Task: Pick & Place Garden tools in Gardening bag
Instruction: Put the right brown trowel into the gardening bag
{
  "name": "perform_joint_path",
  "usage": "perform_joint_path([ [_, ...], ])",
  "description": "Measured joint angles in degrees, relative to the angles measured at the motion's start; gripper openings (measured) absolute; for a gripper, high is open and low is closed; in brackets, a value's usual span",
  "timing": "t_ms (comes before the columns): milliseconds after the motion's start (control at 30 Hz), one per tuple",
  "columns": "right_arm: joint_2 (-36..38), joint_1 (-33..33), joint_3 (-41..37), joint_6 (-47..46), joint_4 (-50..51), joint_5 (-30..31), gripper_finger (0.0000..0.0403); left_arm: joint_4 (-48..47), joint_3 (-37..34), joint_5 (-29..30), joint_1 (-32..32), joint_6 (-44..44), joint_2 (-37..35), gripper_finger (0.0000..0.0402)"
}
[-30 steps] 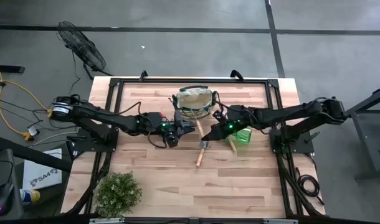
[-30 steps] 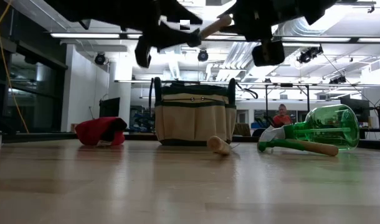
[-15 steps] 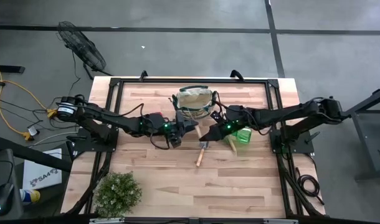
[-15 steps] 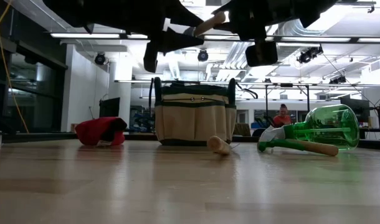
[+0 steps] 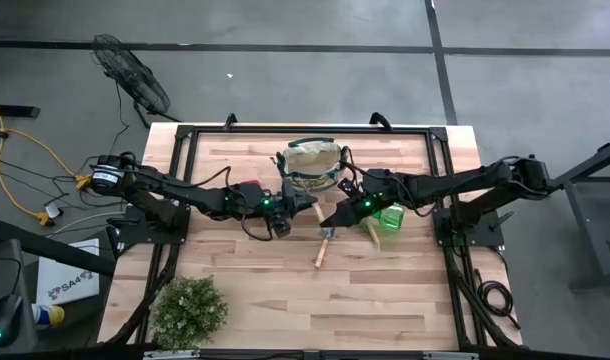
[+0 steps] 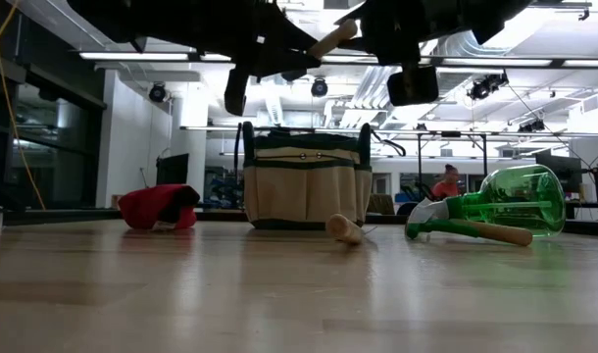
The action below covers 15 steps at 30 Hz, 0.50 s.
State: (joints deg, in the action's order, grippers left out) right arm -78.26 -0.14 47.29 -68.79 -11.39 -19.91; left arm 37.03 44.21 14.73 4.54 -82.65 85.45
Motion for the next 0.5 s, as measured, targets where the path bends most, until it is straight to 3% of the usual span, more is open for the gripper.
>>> perform_joint_path([
  [500,0.6,-0.3,0.0,16.7,0.0,-8.2,0.0145,-1.1,0.0,1.0,0.0,9.2,0.1,0.0062],
])
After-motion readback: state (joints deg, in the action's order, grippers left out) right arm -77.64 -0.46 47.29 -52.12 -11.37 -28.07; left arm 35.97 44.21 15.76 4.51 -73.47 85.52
